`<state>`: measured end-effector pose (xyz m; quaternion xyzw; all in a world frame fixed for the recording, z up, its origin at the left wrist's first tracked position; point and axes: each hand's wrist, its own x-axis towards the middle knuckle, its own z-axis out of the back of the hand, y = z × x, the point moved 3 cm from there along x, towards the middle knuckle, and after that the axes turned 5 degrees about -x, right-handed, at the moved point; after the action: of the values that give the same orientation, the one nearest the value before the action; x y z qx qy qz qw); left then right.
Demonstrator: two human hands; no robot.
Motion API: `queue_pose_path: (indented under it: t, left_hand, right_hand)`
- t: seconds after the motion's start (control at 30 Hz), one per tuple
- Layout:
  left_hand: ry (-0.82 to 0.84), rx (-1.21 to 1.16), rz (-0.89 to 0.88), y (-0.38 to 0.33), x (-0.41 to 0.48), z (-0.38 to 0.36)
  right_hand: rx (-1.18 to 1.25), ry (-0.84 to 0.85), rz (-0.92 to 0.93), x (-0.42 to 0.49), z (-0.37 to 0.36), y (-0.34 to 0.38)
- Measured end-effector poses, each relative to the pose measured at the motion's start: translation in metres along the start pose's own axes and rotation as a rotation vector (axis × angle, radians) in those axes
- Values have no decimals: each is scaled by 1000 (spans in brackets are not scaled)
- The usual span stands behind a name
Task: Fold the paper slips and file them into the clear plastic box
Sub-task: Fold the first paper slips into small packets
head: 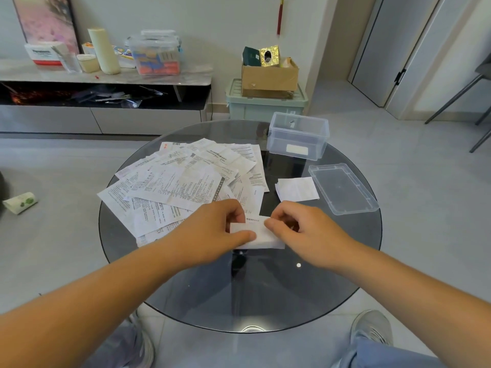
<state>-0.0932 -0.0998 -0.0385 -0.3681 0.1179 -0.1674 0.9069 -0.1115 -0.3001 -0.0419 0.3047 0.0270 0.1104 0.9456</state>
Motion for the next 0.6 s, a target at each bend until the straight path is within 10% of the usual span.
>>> queue_pose_path:
  t: [0.6]
  left_hand:
    - [-128,421,-74,-9,13,-22]
  right_hand:
    - [-227,-21,-32,12,-10,-12]
